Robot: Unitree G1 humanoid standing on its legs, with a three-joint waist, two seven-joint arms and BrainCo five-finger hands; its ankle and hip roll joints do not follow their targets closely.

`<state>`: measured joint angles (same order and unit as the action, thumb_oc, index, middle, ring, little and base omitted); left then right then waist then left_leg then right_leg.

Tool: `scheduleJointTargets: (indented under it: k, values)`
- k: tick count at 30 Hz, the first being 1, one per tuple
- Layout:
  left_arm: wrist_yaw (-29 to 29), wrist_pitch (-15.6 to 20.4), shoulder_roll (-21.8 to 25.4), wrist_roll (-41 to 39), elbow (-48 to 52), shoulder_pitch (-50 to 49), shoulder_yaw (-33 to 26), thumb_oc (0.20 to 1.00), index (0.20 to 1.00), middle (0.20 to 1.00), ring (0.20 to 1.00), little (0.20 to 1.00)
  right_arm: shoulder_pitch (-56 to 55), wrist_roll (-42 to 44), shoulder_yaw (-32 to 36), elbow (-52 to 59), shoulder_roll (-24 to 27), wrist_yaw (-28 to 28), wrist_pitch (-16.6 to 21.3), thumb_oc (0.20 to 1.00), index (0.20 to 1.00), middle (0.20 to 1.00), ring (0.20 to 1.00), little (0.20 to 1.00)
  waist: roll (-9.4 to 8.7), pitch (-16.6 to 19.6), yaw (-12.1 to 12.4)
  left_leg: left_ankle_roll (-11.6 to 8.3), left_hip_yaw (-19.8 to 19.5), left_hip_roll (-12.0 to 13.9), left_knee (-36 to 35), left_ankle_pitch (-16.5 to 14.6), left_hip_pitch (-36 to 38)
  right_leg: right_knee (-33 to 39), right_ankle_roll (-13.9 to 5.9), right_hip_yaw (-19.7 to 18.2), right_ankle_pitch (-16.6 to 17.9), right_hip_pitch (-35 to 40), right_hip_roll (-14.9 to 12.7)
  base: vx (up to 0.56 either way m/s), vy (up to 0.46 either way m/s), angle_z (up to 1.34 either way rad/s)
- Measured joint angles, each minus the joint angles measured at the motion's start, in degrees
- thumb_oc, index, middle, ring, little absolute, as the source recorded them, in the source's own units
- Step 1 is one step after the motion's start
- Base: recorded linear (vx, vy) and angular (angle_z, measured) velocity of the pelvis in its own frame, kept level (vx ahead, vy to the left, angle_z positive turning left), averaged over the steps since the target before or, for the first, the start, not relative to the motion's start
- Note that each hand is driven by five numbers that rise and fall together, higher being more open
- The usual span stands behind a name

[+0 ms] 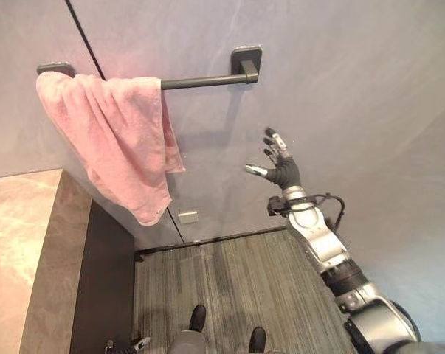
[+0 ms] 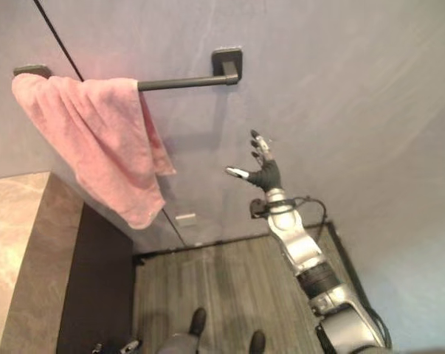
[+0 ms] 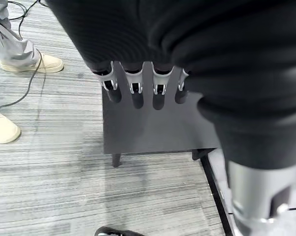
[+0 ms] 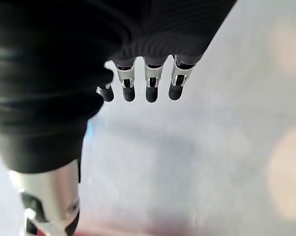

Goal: Put brush and paste in cup on sink, flatten towel.

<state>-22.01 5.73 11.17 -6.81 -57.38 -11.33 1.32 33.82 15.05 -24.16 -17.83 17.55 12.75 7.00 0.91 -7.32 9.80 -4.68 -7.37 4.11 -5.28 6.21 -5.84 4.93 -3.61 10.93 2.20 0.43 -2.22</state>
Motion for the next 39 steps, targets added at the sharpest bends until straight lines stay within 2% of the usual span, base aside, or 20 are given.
scheduleJointTargets:
  k: [3,5,9,11,14,20,27,28,29,39]
  values:
    - [0.09,0.09,-0.01,-0.09,-0.02,-0.02,0.14,1.000,1.000,1.000,1.000,1.000,2.68,0.47,-0.47,-1.25,-0.71,-0.54,0.05,1.000,1.000,1.000,1.000,1.000,-0.03,-0.02,2.22,-0.19,-0.76,-0.23,0.00,0.21,-1.00,-0.01,-0.03,0.66,-0.02,-0.47,-0.01,-0.01,0.000,0.19]
    - [0.06,0.25,0.31,-0.19,-0.20,-0.11,0.62,1.000,1.000,1.000,1.000,1.000,4.33,2.19,-1.02,-1.52,-1.73,-0.80,0.13,1.000,1.000,1.000,1.000,1.000,-0.17,-0.19,3.56,-0.31,-2.43,-0.72,0.00,0.37,-1.59,-0.01,-0.40,2.40,-0.39,-0.31,-0.16,0.00,0.002,0.37]
    - [0.12,0.29,0.57,-1.21,-1.90,0.27,2.30,1.000,1.000,1.000,1.000,1.000,6.85,2.23,-2.37,-2.85,-2.71,-0.74,0.12,1.000,1.000,1.000,1.000,1.000,-0.53,-0.32,5.13,-0.36,-3.61,-1.27,0.02,0.43,-2.19,-0.01,-0.70,3.81,-0.78,-0.30,-0.45,0.03,0.002,0.23]
    - [0.11,0.27,1.06,-1.29,-2.20,0.43,2.28,1.000,1.000,1.000,1.000,1.000,8.36,2.21,-2.43,-3.58,-2.53,-0.76,0.15,1.000,1.000,1.000,1.000,1.000,-1.09,-0.49,6.53,-0.30,-5.98,-1.94,0.02,0.56,-2.20,-0.01,-0.96,5.93,-1.56,0.77,-1.00,0.03,0.011,0.49]
    - [0.11,0.54,2.07,-1.70,-2.17,0.70,2.43,1.000,1.000,1.000,1.000,1.000,13.80,2.27,-1.70,-11.19,-1.61,0.24,0.37,1.000,1.000,1.000,1.000,1.000,-1.82,-0.96,8.87,-0.33,-7.37,-2.66,0.01,0.57,-2.46,-0.01,-1.43,7.28,-2.02,1.23,-1.47,0.00,0.008,0.28]
    - [0.23,1.05,2.78,-2.24,-2.40,1.74,4.11,1.000,1.000,1.000,1.000,1.000,18.76,2.72,-0.53,-15.42,0.04,1.71,0.62,1.000,1.000,1.000,1.000,1.000,-2.84,-1.52,10.08,-0.11,-9.36,-3.93,0.03,1.02,-4.27,0.00,-1.81,9.69,-2.34,0.48,-2.37,0.01,0.011,0.20]
    - [0.56,1.51,3.71,-2.35,-2.22,3.03,4.52,1.000,1.000,1.000,1.000,1.000,18.86,3.63,-0.65,-15.71,0.06,2.14,1.06,1.000,1.000,1.000,1.000,1.000,-3.07,-1.72,10.55,-0.35,-9.28,-4.18,0.03,0.83,-4.39,0.00,-2.01,9.68,-2.49,0.31,-2.61,0.00,0.002,0.02]
    - [0.56,1.53,3.82,-2.36,-2.25,3.41,4.52,1.000,1.000,1.000,1.000,1.000,18.93,4.23,-0.65,-15.77,0.05,2.17,1.09,0.545,0.545,0.545,0.545,0.545,-3.07,-1.73,10.56,-0.35,-9.25,-4.19,0.03,0.83,-4.46,0.00,-2.02,9.63,-2.60,0.22,-2.63,0.00,0.000,0.00]
    - [0.56,1.52,3.91,-2.38,-2.21,3.53,4.54,1.000,1.000,1.000,1.000,1.000,18.98,4.47,-0.65,-15.77,-0.01,2.20,1.13,0.200,0.200,0.200,0.200,0.200,-3.10,-1.74,10.56,-0.35,-9.19,-4.18,0.02,0.83,-4.54,0.00,-2.06,9.54,-2.64,0.10,-2.63,0.01,-0.007,-0.04]
    - [0.57,1.52,4.10,-4.01,-2.10,4.56,4.66,1.000,1.000,1.000,1.000,1.000,18.99,4.48,-1.11,-15.63,-1.79,2.42,1.42,0.200,0.200,0.200,0.200,0.200,-3.51,-2.10,9.94,-0.13,-7.90,-3.85,0.04,1.03,-4.30,0.01,-1.90,8.25,-2.38,-0.30,-2.61,0.01,-0.013,-0.07]
